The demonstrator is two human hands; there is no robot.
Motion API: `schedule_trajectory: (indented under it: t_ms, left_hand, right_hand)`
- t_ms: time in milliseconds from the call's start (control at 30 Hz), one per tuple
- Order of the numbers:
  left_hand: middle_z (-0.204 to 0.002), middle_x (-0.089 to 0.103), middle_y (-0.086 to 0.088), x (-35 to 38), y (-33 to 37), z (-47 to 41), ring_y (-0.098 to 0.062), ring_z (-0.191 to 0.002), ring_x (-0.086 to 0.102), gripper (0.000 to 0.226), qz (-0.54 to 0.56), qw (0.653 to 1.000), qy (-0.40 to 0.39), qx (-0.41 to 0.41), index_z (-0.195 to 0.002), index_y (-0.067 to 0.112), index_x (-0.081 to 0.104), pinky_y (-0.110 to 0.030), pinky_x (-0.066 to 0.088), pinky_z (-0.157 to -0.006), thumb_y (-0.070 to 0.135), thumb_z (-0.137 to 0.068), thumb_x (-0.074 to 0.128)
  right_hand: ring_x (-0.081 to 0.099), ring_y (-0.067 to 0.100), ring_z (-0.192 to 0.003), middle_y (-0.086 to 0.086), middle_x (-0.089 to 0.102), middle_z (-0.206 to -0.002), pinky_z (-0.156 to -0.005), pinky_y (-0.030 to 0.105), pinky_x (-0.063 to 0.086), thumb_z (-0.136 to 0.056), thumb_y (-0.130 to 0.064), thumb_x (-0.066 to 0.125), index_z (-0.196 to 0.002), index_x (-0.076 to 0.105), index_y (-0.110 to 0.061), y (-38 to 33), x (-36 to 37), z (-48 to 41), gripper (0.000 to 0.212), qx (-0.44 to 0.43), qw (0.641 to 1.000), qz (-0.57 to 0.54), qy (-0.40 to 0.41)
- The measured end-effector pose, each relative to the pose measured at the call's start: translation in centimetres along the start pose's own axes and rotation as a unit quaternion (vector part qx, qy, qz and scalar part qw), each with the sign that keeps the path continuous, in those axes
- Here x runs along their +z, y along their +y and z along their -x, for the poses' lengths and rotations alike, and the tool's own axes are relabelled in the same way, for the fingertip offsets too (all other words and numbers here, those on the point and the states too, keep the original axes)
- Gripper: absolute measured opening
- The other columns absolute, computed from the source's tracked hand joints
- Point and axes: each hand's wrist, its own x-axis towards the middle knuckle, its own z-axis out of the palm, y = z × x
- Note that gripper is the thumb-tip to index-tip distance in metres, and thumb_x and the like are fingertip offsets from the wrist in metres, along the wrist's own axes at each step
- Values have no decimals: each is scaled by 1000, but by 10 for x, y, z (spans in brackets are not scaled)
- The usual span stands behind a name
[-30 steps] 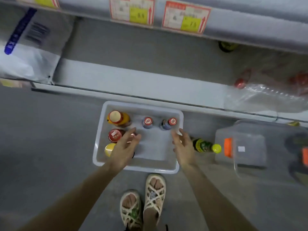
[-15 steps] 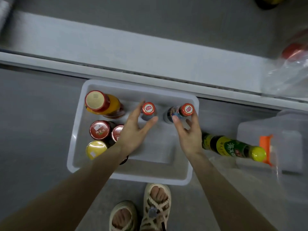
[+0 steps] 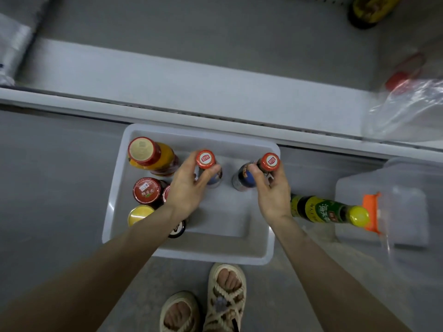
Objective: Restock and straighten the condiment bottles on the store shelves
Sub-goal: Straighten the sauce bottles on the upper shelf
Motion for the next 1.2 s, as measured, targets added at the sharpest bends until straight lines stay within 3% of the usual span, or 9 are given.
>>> schedule_trajectory:
  t_ms: [100, 233, 367, 667, 800, 933, 1067, 1133, 1200]
  left_hand:
    - [-104, 63, 4, -10, 30, 26, -3, -98, 60, 24, 2, 1000, -7, 8, -115, 21, 54, -17, 49, -86, 25, -92, 59]
    - [-91, 62, 14, -31, 96, 61, 14, -85, 59, 12, 7, 999, 11, 32, -105, 24, 54, -3, 43, -76, 21, -94, 57]
    - [-82, 60, 11, -57, 190, 100, 18, -71, 55, 12, 13, 998, 10, 65, -105, 12, 53, -2, 42, -70, 19, -96, 55]
    - [-82, 59, 11, -133, 458, 193, 10, -71, 51, 8, 41, 974, 29, 221, -92, 26, 52, -14, 43, -76, 20, -96, 55]
    - [-77, 53, 11, -164, 594, 246, 11, -66, 48, 13, 37, 941, 56, 331, -89, 26, 48, -10, 40, -70, 18, -98, 52]
    - [-80, 60, 1, -192, 708, 307, -11, -75, 57, 14, 54, 909, 57, 408, -88, 30, 47, -24, 48, -71, 23, -100, 50]
    - [-80, 63, -9, -211, 807, 367, -6, -66, 61, 12, 62, 867, 45, 492, -89, 27, 47, -25, 49, -68, 29, -101, 47]
    - [-76, 60, -7, -213, 843, 390, -5, -60, 60, 13, 70, 848, 37, 525, -89, 22, 47, -20, 48, -60, 28, -101, 47]
    - [-74, 59, -5, -212, 882, 417, -7, -59, 59, 13, 91, 825, 35, 557, -89, 22, 48, -21, 48, -58, 27, -101, 47]
  right_hand:
    - [55, 10, -102, 1, 59, -114, -64, -1, 42, -93, -25, 62, -129, 52, -13, -37, -16, 24, 39, 10, 999, -29, -12]
    - [60, 13, -107, -1, 65, -111, -92, 26, 48, -92, -33, 62, -120, 56, -18, -99, -45, 58, 32, -16, 999, -14, -32]
    - [61, 13, -95, 2, 65, -100, -83, 15, 47, -93, -24, 61, -104, 57, -18, -187, -83, 95, 14, -64, 997, -24, -33]
    - [61, 14, -89, -5, 63, -90, -87, 36, 48, -94, -37, 57, -90, 54, -29, -462, -185, 190, 10, -223, 975, 7, 17]
    - [61, 12, -88, -7, 64, -89, -82, 35, 47, -95, -41, 55, -88, 53, -31, -591, -240, 247, 12, -312, 949, 6, 45]
    - [64, 18, -94, -2, 67, -94, -88, 40, 50, -96, -46, 52, -92, 55, -35, -695, -294, 315, 12, -381, 921, -12, 84]
    - [64, 28, -87, 12, 66, -95, -82, 42, 50, -96, -50, 49, -93, 56, -28, -779, -346, 384, 23, -442, 890, -34, 105]
    - [61, 26, -89, 5, 60, -96, -81, 39, 46, -98, -48, 48, -107, 58, -21, -808, -364, 411, 31, -468, 875, -44, 116]
    - [57, 17, -110, -10, 58, -112, -98, 34, 43, -98, -52, 44, -125, 52, -19, -835, -388, 435, 44, -488, 862, -39, 131]
